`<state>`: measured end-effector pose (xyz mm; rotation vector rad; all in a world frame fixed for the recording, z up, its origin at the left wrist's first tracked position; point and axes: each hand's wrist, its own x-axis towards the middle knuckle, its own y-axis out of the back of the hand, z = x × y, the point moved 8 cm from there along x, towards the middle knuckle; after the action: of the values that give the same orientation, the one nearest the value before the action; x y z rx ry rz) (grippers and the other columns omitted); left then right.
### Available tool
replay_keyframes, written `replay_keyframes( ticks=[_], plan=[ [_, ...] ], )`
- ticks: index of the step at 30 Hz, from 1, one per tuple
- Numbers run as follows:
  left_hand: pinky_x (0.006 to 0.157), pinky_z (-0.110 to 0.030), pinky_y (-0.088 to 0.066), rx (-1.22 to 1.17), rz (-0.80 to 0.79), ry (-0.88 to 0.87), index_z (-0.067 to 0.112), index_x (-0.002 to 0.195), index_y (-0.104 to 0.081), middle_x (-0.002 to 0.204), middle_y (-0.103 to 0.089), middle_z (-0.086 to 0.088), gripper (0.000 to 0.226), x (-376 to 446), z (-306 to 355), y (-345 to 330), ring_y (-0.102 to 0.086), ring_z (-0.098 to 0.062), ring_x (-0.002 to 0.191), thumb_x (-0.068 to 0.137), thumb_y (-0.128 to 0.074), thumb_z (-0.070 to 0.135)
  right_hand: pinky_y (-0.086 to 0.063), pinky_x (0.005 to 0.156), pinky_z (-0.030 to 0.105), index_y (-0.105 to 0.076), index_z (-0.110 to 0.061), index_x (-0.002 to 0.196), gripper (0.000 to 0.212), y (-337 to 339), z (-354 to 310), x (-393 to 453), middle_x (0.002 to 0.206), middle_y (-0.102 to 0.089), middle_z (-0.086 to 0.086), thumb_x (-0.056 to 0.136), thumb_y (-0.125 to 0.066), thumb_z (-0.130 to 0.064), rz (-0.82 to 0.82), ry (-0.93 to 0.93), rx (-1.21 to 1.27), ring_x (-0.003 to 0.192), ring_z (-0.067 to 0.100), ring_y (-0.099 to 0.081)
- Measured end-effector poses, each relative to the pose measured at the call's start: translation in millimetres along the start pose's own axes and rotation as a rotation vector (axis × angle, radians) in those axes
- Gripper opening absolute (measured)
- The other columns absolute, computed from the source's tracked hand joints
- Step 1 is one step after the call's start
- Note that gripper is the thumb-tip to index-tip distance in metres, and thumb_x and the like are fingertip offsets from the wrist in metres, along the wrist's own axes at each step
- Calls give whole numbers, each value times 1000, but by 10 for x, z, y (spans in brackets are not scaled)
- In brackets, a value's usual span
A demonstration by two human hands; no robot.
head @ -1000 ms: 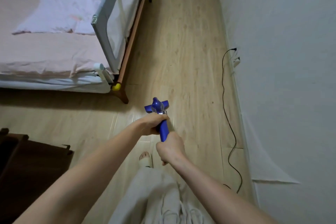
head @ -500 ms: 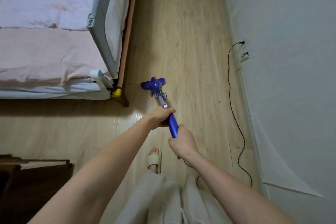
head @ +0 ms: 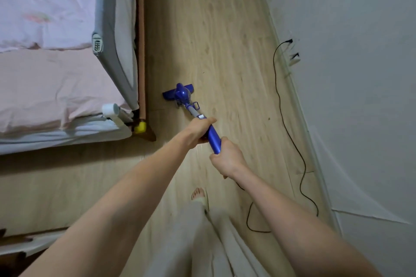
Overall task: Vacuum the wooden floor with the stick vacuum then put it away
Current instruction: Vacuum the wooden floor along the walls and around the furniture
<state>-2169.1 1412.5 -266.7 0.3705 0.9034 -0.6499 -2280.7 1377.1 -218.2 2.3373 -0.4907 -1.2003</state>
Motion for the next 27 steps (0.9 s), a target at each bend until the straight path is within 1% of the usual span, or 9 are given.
replay_keyframes(
  ticks=[2,5,9,13,17,21,23,25,27],
  plan=[
    [60,-27,-48,-23,16,-13,12,80,-45,72,-48,-5,15,-37,-20,-58,-50,-17,62,93,-53,15,-48,46,30,-43,-13,101,19,50,40,-53,92,-53,10,83,-50,-10,2,-2,-19,65,27,-55],
    [61,-27,-48,-27,-6,-24,12,80,-45,72,-49,-6,14,-145,-74,-187,-50,-17,63,92,-50,11,-40,40,24,-43,-14,100,19,128,140,-175,87,-52,9,82,-48,-9,7,-6,-29,55,24,-51],
    [57,-26,-45,-40,-30,-31,12,79,-43,73,-48,-6,16,-405,-171,-372,-50,-16,63,93,-51,13,-42,41,25,-44,-14,99,17,237,304,-411,82,-52,7,83,-48,-9,14,-6,-33,52,22,-52],
    [56,-26,-45,9,-60,-23,11,78,-43,72,-49,-7,18,-732,-438,-624,-51,-17,62,93,-52,16,-43,42,27,-43,-12,97,15,298,592,-810,77,-50,7,84,-48,-8,3,-17,-6,46,22,-51],
    [66,-29,-49,67,-109,-1,9,80,-46,73,-51,-8,17,-1084,-874,-977,-53,-18,64,93,-53,18,-41,40,26,-43,-12,94,13,300,1070,-1322,76,-51,7,83,-48,-7,25,-42,27,44,20,-51],
    [70,-32,-48,133,-180,14,9,79,-44,72,-49,-8,17,-1488,-1302,-1325,-50,-18,63,93,-52,16,-48,44,28,-48,-12,103,20,221,1552,-1855,80,-56,9,83,-50,-9,49,-96,102,47,19,-55],
    [67,-32,-47,153,-209,26,10,77,-43,68,-48,-8,17,-1632,-1487,-1410,-48,-19,60,91,-52,14,-46,42,26,-49,-11,103,21,153,1674,-2097,79,-57,7,82,-49,-9,78,-107,138,45,18,-54],
    [72,-34,-48,159,-222,37,9,80,-44,70,-49,-8,14,-1730,-1644,-1428,-50,-20,63,88,-55,14,-43,39,24,-49,-12,100,20,48,1730,-2308,75,-56,5,80,-48,-9,112,-116,194,41,17,-53],
    [74,-34,-49,182,-223,31,9,83,-45,73,-50,-7,12,-1816,-1758,-1413,-51,-19,65,89,-55,13,-44,39,24,-48,-13,99,18,-92,1768,-2467,74,-57,4,81,-50,-10,126,-126,279,44,18,-54]
  ],
)
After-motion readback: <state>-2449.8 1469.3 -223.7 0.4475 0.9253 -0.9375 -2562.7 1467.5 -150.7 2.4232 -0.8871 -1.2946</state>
